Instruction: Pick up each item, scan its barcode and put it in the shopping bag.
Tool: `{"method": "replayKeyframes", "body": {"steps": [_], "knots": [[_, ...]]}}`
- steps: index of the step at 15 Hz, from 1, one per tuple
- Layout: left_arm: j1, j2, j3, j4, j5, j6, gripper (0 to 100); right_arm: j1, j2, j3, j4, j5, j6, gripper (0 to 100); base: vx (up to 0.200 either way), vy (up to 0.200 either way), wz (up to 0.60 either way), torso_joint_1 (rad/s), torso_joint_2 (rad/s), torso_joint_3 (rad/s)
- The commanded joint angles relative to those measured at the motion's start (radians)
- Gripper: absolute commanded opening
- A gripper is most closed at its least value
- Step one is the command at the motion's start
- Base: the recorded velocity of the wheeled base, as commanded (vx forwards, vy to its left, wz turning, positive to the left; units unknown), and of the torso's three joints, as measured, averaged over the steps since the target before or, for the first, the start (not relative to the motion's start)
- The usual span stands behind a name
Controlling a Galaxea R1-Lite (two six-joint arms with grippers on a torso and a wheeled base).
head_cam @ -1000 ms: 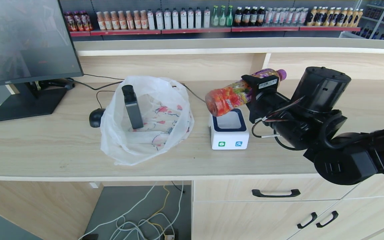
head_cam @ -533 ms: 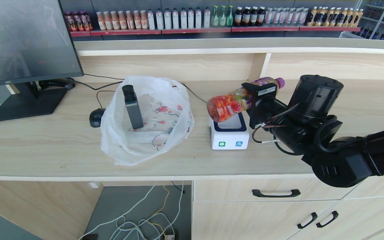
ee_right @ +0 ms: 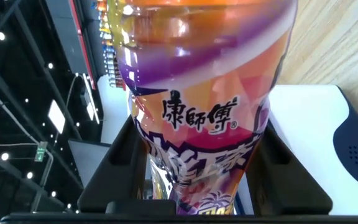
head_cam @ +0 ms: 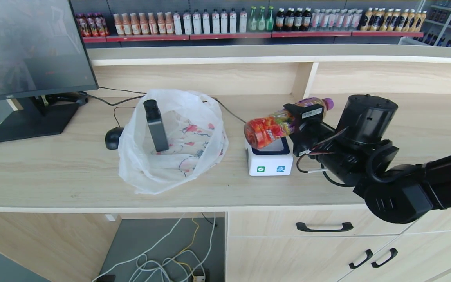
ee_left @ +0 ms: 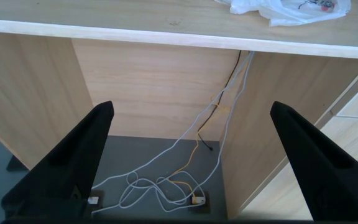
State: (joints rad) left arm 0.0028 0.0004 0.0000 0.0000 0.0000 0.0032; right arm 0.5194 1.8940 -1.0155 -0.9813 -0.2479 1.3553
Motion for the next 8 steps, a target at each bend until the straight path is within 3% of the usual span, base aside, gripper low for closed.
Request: {"method": "replayKeyframes", "body": {"steps": [1, 8], "knots": [[0.000, 0.000, 0.000, 0.000, 0.000, 0.000, 100, -0.001, 0.005, 0.002, 0.000, -0.001, 0.001, 0, 0.000, 0.000, 0.00, 0.000, 0.00, 0.000], [0.000, 0.000, 0.000, 0.000, 0.000, 0.000, 100, -0.009, 0.010, -0.014, -0.002, 0.002, 0.002, 0, 0.000, 0.000, 0.00, 0.000, 0.00, 0.000]]}}
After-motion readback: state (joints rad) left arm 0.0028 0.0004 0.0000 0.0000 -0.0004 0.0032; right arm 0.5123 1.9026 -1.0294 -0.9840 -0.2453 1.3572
